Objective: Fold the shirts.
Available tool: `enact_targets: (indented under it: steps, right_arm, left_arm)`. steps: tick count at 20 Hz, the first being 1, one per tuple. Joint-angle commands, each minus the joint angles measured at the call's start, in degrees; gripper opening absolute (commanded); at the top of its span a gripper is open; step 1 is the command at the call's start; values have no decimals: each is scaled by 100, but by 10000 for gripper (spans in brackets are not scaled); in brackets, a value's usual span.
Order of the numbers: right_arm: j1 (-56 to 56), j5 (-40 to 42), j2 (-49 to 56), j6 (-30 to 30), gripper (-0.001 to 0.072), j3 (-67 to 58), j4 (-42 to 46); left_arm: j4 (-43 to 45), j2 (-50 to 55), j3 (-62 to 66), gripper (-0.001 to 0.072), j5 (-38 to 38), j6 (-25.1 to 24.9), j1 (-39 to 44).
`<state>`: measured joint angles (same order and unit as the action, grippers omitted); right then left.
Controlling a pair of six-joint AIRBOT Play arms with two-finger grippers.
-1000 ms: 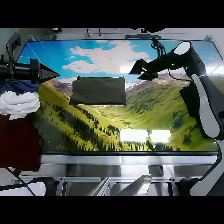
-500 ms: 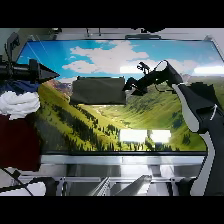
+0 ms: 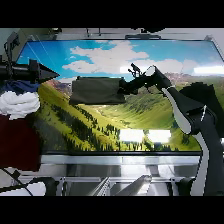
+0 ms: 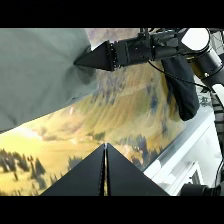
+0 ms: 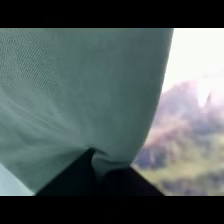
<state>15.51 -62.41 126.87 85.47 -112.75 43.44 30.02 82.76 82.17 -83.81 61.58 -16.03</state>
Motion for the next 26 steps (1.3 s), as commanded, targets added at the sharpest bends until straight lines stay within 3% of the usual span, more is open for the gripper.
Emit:
enact_targets:
  steps: [1,4,7,9,14,22,26]
  right_arm:
    - [59,142,-9,7,13,-94,-190]
    - [4,177,-142,236,11,-201,46]
    - [-398,153,-675,817,10,-201,953]
    - [-944,61,-1182,1228,10,-201,1414]
    - [-2728,-129,-2420,1856,10,-201,1491]
    - [-4579,-2496,-3206,4046,9,-190,2868]
    - [-4583,-2837,-3473,4030,9,-190,3779]
  left_arm:
    - [9,4,-2,7,-4,-55,-7]
    - [42,2,-2,7,-26,-59,-7]
    - [39,2,-2,7,-24,-57,-7]
    - [42,2,-2,7,-24,-57,-7]
    - [42,4,-2,7,-24,-57,-7]
    - [44,4,-2,7,-24,-59,-7]
    - [46,4,-2,7,-26,-68,-7]
